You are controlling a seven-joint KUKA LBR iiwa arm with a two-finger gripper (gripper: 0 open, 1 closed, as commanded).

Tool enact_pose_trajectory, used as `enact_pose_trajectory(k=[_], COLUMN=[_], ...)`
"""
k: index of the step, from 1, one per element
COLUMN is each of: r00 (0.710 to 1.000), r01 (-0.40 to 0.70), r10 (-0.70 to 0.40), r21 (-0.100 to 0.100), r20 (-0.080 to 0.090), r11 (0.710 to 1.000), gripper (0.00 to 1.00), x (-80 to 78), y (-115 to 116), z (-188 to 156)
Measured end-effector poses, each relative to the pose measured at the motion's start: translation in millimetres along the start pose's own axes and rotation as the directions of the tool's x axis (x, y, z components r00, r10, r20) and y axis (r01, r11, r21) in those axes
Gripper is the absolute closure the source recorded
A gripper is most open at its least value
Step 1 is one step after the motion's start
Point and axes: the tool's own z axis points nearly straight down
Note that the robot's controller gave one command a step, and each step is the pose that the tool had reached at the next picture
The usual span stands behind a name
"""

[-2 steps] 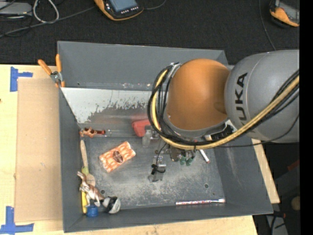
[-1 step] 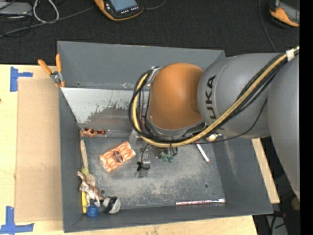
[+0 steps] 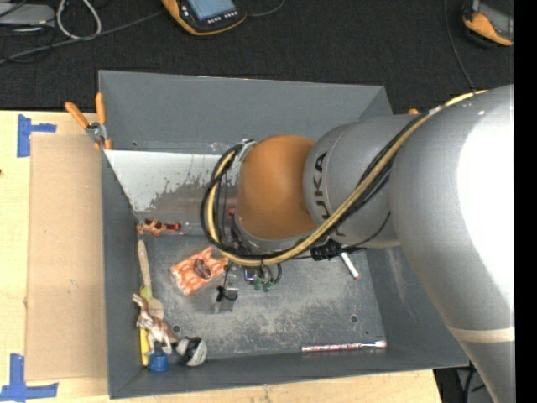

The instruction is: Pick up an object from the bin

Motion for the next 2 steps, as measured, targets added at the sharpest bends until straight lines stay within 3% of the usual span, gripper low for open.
enact_pose_trajectory(k=[1,2], r00=[0.976,0.976], r01=[0.218,0.218], r10=[-0.218,-0.218], r21=[-0.003,-0.003], r20=[0.003,0.001], r11=[0.976,0.976], gripper=[1.00,1.00], x=[-25.1,-24.7], y=[21.8,21.7], z=[20.6,19.1])
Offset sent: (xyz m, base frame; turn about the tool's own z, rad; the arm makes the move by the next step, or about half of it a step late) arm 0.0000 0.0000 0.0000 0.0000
